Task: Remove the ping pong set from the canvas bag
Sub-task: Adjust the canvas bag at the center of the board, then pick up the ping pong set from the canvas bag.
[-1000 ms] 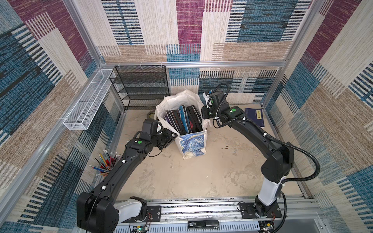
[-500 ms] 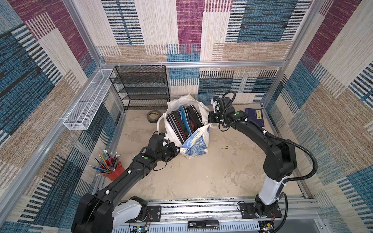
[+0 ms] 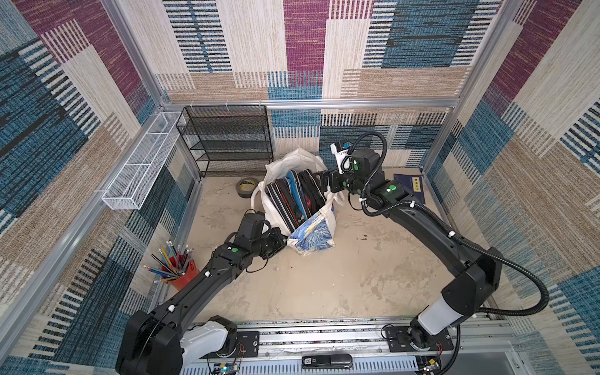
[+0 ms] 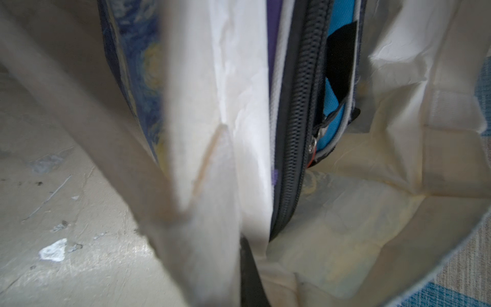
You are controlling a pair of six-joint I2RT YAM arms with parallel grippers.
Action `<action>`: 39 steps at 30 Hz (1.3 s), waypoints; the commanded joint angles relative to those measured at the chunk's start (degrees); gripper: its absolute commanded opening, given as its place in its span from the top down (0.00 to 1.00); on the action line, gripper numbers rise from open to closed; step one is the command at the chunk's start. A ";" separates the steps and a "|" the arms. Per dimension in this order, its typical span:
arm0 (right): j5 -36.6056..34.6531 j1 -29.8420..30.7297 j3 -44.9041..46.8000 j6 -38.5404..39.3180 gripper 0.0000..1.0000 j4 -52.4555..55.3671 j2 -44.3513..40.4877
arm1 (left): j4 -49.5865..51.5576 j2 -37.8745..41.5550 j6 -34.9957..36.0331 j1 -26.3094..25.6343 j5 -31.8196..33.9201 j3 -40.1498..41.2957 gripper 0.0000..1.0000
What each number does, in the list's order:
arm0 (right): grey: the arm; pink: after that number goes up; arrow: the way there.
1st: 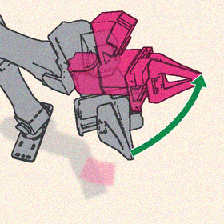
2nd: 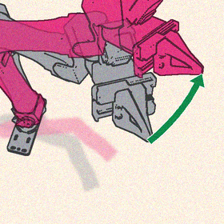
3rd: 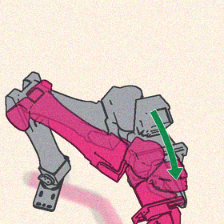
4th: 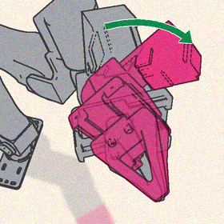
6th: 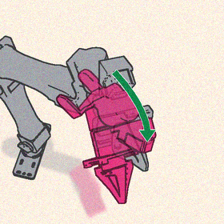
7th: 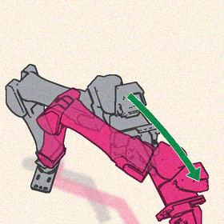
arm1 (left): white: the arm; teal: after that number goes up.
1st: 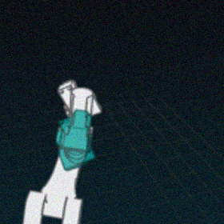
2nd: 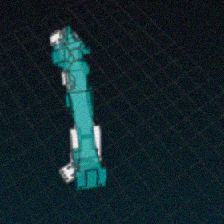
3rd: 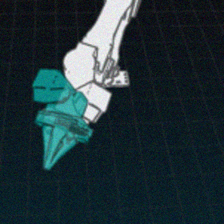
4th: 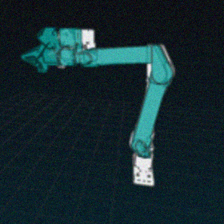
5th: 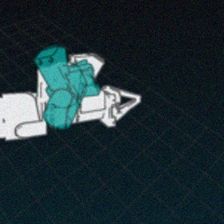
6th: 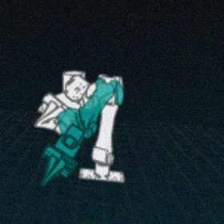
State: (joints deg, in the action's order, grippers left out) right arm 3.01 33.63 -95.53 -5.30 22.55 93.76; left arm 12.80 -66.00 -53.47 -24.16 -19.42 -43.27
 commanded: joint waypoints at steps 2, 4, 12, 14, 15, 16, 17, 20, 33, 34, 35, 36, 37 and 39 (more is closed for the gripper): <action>2.26 2.71 -4.93 3.05 0.01 1.94 4.33 | 1.93 -0.34 2.05 0.14 5.50 -0.61 1.00; 2.39 3.40 -6.91 3.21 0.00 2.24 7.36 | 1.18 -0.69 2.25 0.15 5.34 -0.98 1.00; 2.84 3.90 -14.40 2.50 0.11 2.95 18.15 | -0.59 -1.37 2.13 0.15 5.01 -1.33 1.00; 2.72 3.90 -16.06 2.31 0.15 3.16 19.92 | -0.83 -1.41 2.22 0.15 4.95 -1.30 1.00; 2.63 3.90 -17.43 2.22 0.18 3.74 21.27 | -0.84 -1.41 2.13 0.14 4.94 -1.15 1.00; 2.86 3.88 -19.06 2.22 0.20 4.68 22.57 | -1.19 -1.33 2.05 0.12 4.88 -0.92 1.00; 3.07 3.84 -20.58 2.14 0.24 5.51 23.75 | -1.47 -1.33 1.90 0.14 4.84 -0.74 1.00; 3.42 3.87 -24.44 1.75 0.32 7.51 27.05 | -1.46 -1.05 1.92 0.10 4.92 -0.45 1.00; 2.36 4.14 -25.56 0.73 0.41 8.40 31.47 | -1.04 0.43 2.32 0.10 5.97 0.17 1.00; 2.36 4.09 -25.38 0.72 0.42 8.24 31.68 | -1.14 0.42 2.35 0.09 6.00 0.16 1.00; 2.22 4.10 -25.26 0.69 0.43 8.15 31.87 | -1.19 0.33 2.29 0.08 6.05 0.15 1.00; 2.18 4.07 -25.52 0.73 0.44 8.31 32.14 | -1.18 0.35 2.34 0.10 6.00 0.18 1.00; 2.18 4.10 -25.61 0.73 0.44 8.39 32.50 | -1.20 0.34 2.40 0.14 5.97 0.11 1.00; 1.95 4.15 -25.67 0.56 0.44 8.22 33.01 | -1.13 0.39 2.49 0.13 6.03 0.11 1.00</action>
State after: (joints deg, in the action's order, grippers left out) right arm 5.41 37.50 -121.10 -3.92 31.16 126.04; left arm 10.96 -65.54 -52.49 -24.14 -16.95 -43.38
